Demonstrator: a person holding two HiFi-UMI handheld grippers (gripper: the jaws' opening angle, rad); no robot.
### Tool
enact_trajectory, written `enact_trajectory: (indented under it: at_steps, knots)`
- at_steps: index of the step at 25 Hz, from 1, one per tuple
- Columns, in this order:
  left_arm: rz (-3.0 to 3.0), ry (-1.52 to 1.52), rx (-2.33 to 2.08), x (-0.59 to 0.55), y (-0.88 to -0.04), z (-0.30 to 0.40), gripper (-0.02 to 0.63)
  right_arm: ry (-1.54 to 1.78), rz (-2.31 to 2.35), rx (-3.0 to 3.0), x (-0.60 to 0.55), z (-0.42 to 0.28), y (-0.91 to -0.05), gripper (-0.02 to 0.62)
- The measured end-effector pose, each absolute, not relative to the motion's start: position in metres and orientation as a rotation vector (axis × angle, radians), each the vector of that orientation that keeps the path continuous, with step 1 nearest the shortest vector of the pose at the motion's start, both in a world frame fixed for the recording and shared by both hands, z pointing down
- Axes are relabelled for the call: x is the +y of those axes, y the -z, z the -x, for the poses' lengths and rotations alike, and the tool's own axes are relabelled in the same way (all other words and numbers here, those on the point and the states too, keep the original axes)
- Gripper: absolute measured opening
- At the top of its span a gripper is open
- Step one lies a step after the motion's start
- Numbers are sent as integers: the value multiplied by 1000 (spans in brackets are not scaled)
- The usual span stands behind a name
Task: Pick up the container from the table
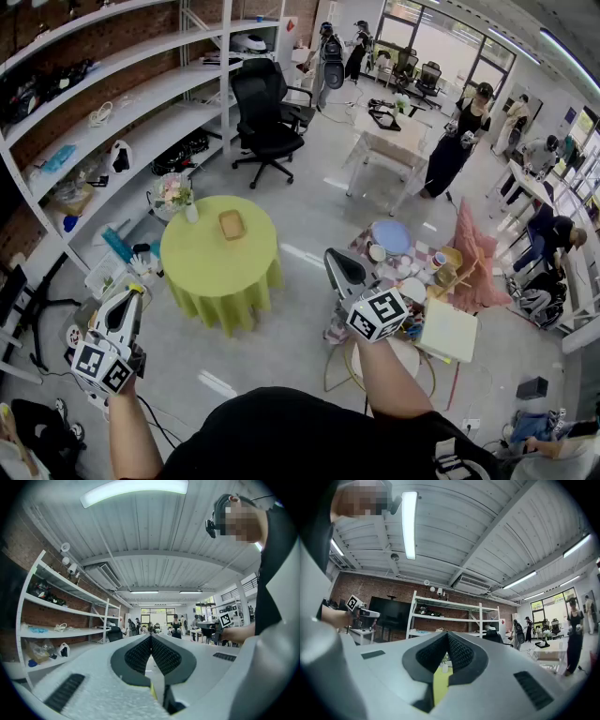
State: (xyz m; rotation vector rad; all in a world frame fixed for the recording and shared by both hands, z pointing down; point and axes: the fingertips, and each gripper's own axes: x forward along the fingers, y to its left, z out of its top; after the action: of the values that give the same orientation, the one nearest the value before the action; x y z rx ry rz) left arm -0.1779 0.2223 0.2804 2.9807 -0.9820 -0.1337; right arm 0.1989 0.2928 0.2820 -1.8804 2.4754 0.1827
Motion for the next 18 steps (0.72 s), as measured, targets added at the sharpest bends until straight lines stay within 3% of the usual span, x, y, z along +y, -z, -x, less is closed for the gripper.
enact_trajectory:
  at_steps: [18]
  knots:
    - [-3006,67,-935,219,-279,100,15,-142,1840,2531,268,-243,-295,11]
